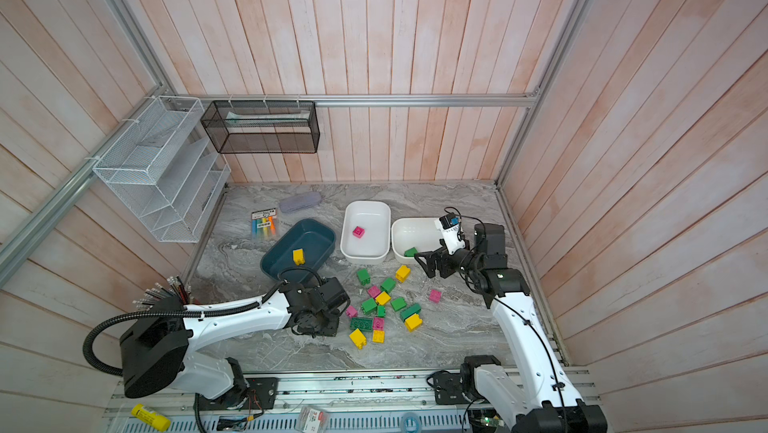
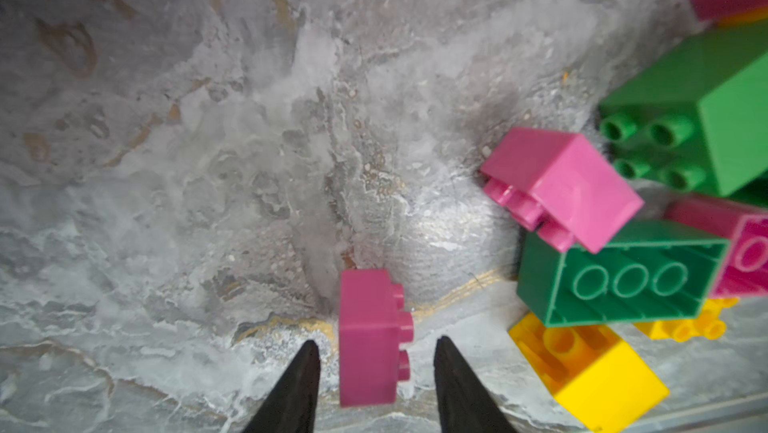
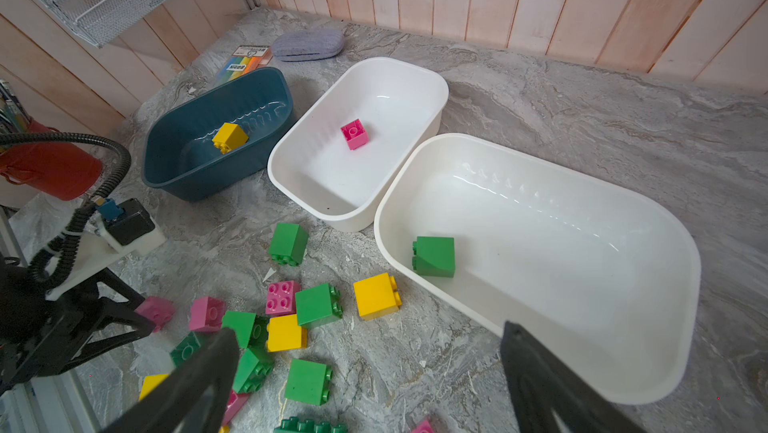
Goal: Sort the legos into containers by color
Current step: 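Return the left gripper to the pile and grasp a pink brick, then drop the pink brick into the smaller white tub with the left gripper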
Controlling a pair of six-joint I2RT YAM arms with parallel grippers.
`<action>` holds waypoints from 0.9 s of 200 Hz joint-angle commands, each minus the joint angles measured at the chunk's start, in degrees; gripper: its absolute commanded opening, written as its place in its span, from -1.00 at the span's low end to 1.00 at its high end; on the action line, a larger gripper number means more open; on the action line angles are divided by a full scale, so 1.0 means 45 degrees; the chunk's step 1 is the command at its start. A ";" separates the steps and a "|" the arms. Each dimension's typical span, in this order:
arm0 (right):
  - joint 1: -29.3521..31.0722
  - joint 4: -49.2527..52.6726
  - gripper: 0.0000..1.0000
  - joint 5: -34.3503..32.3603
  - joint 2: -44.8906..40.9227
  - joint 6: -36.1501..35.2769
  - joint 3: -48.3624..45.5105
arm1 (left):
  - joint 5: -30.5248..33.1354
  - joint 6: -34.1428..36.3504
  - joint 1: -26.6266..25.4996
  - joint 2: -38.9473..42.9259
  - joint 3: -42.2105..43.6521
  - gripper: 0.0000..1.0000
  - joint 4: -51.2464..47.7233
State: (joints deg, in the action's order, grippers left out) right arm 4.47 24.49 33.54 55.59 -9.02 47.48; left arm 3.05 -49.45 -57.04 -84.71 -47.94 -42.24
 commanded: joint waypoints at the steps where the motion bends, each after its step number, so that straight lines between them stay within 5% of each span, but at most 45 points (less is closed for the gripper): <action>1: 0.0082 0.0280 0.96 0.0030 -0.0262 -0.0025 -0.0215 | 0.0296 0.0051 -0.0001 -0.0129 0.0394 -0.23 0.0503; 75: 0.0082 0.0493 0.96 -0.0167 -0.0338 -0.0183 -0.0015 | 0.0240 0.0667 0.0062 -0.0126 -0.0728 -0.58 0.0030; 125: 0.0086 0.0301 0.96 -0.0224 -0.0288 -0.0161 0.0151 | 0.0302 0.2682 0.1359 -0.0314 -0.4550 -0.58 -0.1082; 180: 0.0071 -0.0011 0.96 -0.0295 -0.0278 0.0044 0.0229 | -0.0141 0.5832 0.3219 -0.3840 -0.9351 -0.56 0.0024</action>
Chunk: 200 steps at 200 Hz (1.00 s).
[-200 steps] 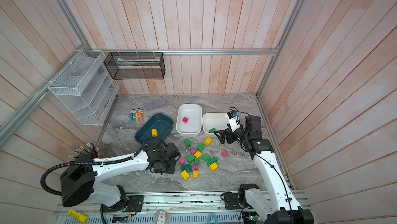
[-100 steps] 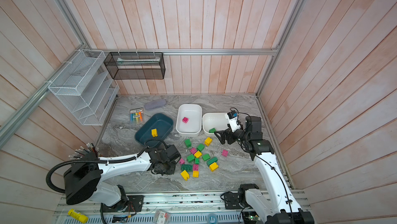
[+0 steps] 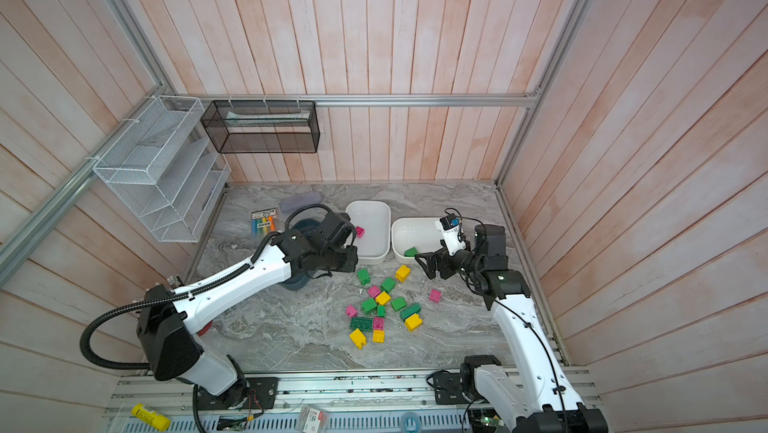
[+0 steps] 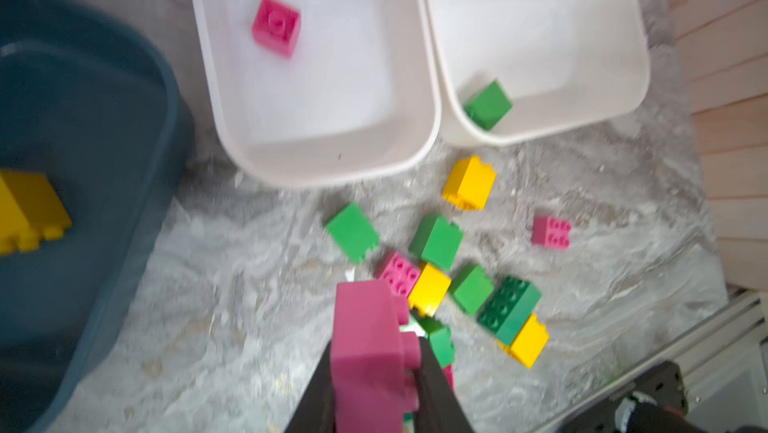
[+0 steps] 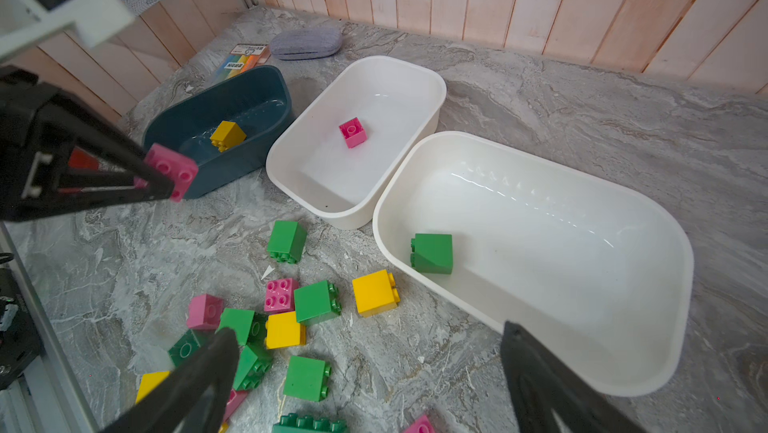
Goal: Sort the legos into containers by color
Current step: 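Drop the pink brick into the smaller white tub with the left gripper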
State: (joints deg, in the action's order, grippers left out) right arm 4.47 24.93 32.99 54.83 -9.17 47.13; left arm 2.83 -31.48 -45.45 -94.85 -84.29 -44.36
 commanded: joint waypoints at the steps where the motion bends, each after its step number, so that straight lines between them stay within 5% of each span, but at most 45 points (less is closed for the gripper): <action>1: 0.0066 -0.0119 0.96 -0.0169 -0.0111 0.0091 0.0307 | -0.0087 0.1869 0.0685 -0.1671 -0.1359 -0.56 0.0528; 101: 0.0061 -0.0193 0.96 -0.0340 0.0442 -0.0014 0.0656 | 0.0548 0.3531 0.2756 -0.8503 -0.7859 -0.56 0.2410; 128: 0.0057 -0.0170 0.96 -0.0376 0.0551 -0.0067 0.0736 | 0.1171 0.3940 0.2776 -1.0042 -0.9733 -0.53 0.1143; 158: 0.0035 -0.0067 0.96 -0.0430 0.0600 -0.0241 0.0828 | 0.1223 0.3941 0.2796 -1.0129 -0.9368 -0.44 0.1244; 200: -0.0036 0.0022 0.96 -0.0466 0.0797 -0.0461 0.1066 | 0.0863 0.3881 0.2796 -0.9303 -0.8918 0.01 0.1026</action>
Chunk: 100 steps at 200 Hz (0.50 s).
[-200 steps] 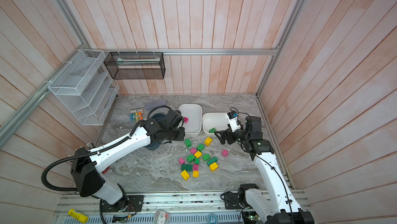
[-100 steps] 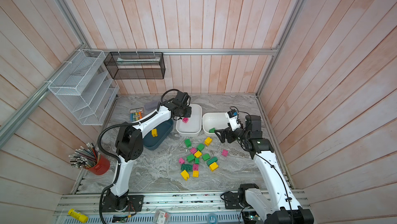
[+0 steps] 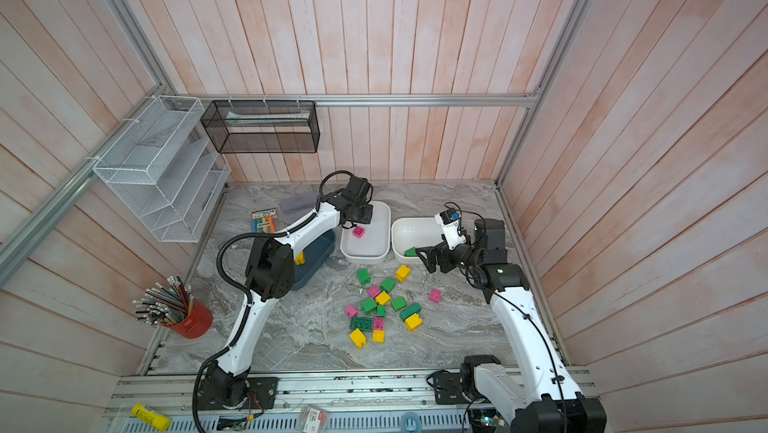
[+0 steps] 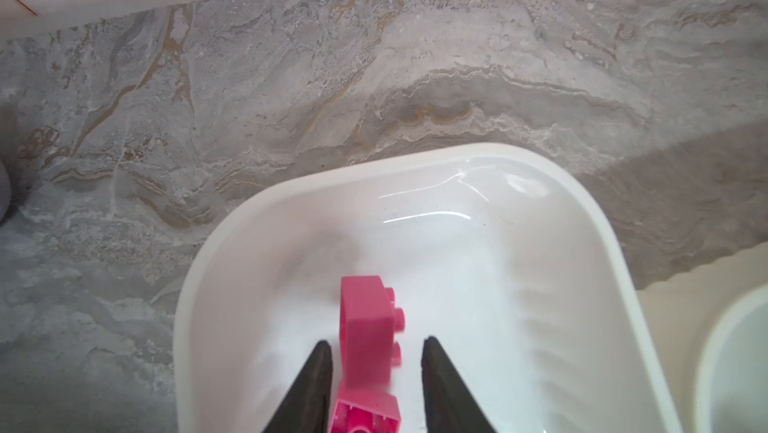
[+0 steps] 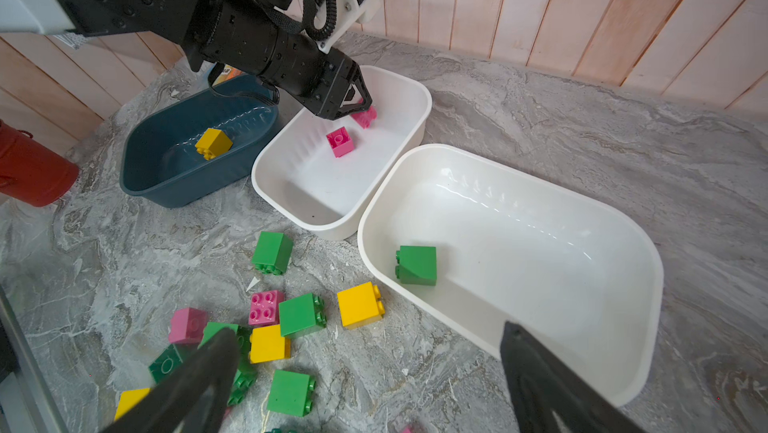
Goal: Sort the legos into containers by color
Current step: 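Drop the pink brick into the smaller white tub with the left gripper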
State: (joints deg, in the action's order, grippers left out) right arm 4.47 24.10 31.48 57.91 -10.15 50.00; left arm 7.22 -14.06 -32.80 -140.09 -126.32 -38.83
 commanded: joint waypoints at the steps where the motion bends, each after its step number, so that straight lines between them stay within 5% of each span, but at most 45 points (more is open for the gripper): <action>1: -0.0036 0.0209 0.96 -0.0126 0.0106 -0.0233 0.0441 | -0.0147 -0.0005 -0.0017 0.0785 0.0448 0.02 -0.0201; 52: -0.0026 0.0209 0.96 0.0074 0.0032 -0.0161 0.0454 | -0.1393 -0.0303 -0.0570 0.3274 0.1194 0.34 -0.1086; 100: -0.0036 0.0191 0.96 0.0111 -0.0285 -0.0076 0.0184 | -0.0858 -0.2369 -0.1769 0.6919 0.5151 0.41 -0.1139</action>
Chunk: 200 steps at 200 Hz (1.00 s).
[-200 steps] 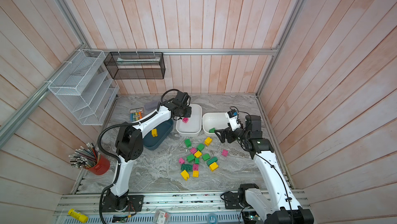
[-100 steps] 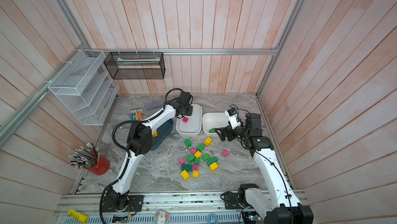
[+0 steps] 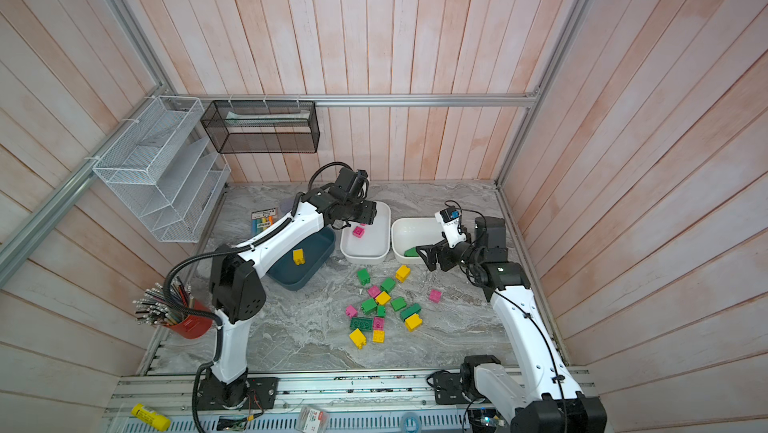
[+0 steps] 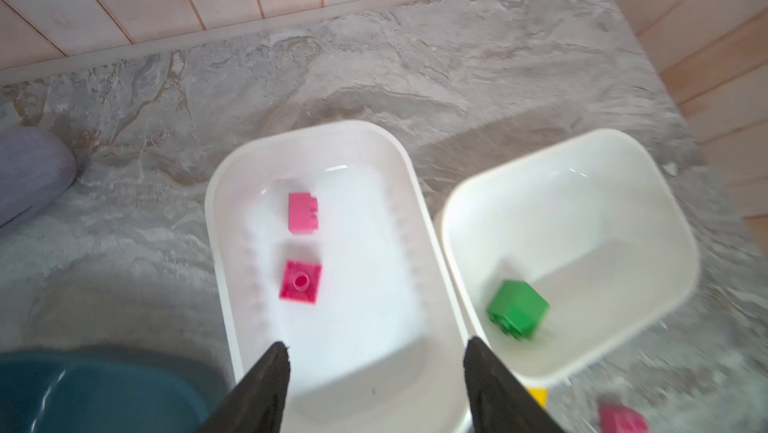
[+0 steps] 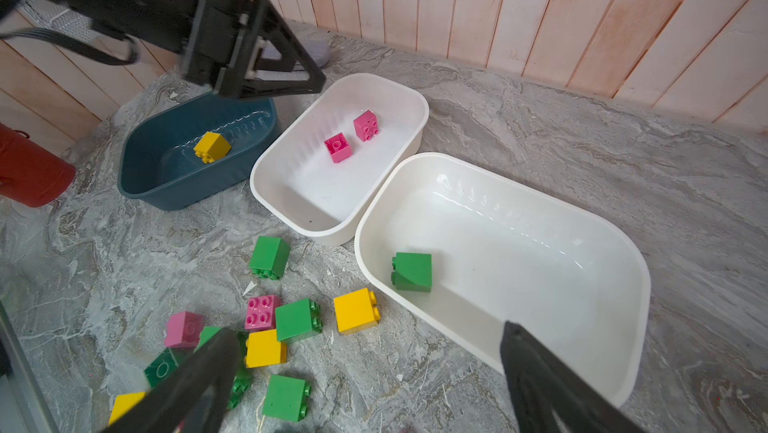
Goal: Sort the legos into containers by color
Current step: 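Drop the pink brick into the smaller white tub with the left gripper, then lower the left gripper to the pile and grasp a green brick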
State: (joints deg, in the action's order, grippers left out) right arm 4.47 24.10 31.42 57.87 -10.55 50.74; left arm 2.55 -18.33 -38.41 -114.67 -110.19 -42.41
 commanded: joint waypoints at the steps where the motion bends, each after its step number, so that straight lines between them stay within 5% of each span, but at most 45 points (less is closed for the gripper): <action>1: -0.0036 0.0191 0.96 0.0126 -0.0278 0.0006 0.0006 | 0.0189 -0.1487 -0.0553 0.1355 0.1650 0.41 -0.0351; 53: -0.0036 0.0231 0.96 0.0132 -0.0592 0.0060 -0.0286 | 0.2378 -0.5666 -0.2651 0.3589 0.5314 0.40 -0.0076; 77: -0.0034 0.0299 0.96 0.0175 -0.0788 0.0131 -0.0475 | 0.2034 -0.7274 -0.2791 0.4017 0.7075 0.39 0.1078; 200: -0.0037 0.0334 0.96 0.0182 -0.1011 0.0000 -0.0919 | 0.2765 -0.8731 -0.2863 0.1012 0.7153 0.37 0.2382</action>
State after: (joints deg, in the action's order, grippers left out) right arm 4.47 24.56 31.64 53.67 -10.33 47.18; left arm 11.92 -55.46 -51.33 -108.47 -77.21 -33.36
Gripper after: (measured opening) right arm 0.980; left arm 0.690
